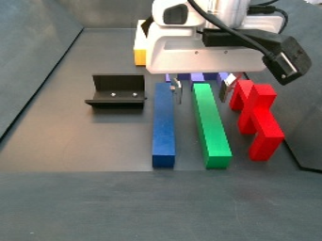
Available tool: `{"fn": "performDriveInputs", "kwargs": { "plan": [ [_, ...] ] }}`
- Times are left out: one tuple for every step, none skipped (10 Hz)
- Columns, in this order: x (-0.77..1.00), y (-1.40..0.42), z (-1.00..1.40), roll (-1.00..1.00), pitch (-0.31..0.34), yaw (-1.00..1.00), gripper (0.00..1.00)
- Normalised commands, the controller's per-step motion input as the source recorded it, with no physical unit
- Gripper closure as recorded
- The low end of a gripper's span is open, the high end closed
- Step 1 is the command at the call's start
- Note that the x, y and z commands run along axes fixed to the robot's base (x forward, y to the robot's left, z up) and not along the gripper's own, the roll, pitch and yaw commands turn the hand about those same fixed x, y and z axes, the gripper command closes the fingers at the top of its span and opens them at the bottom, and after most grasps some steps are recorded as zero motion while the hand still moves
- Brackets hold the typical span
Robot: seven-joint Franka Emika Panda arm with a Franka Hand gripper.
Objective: Pick up the green object. Move up. Move to above the board. Insert the green object.
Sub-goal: Pick up the green object.
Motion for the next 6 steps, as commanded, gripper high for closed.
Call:
{"fn": "performDriveInputs", "kwargs": {
  "plan": [
    [-0.11,0.19,-0.15,0.00,-0.020,-0.01,0.00],
    [-0.14,0.21,-0.12,0.00,-0.011,-0.02,0.00],
    [-0.03,0.11,-0.07,0.01,-0.001,-0.01,0.00],
    [-0.01,0.07,-0.11,0.00,0.000,-0.04,0.00],
    [0.00,0.03,-0.09,0.00,0.000,-0.06,0.00],
    [0.00,0.01,-0.07,0.00,0.000,-0.06,0.00]
  ]
}}
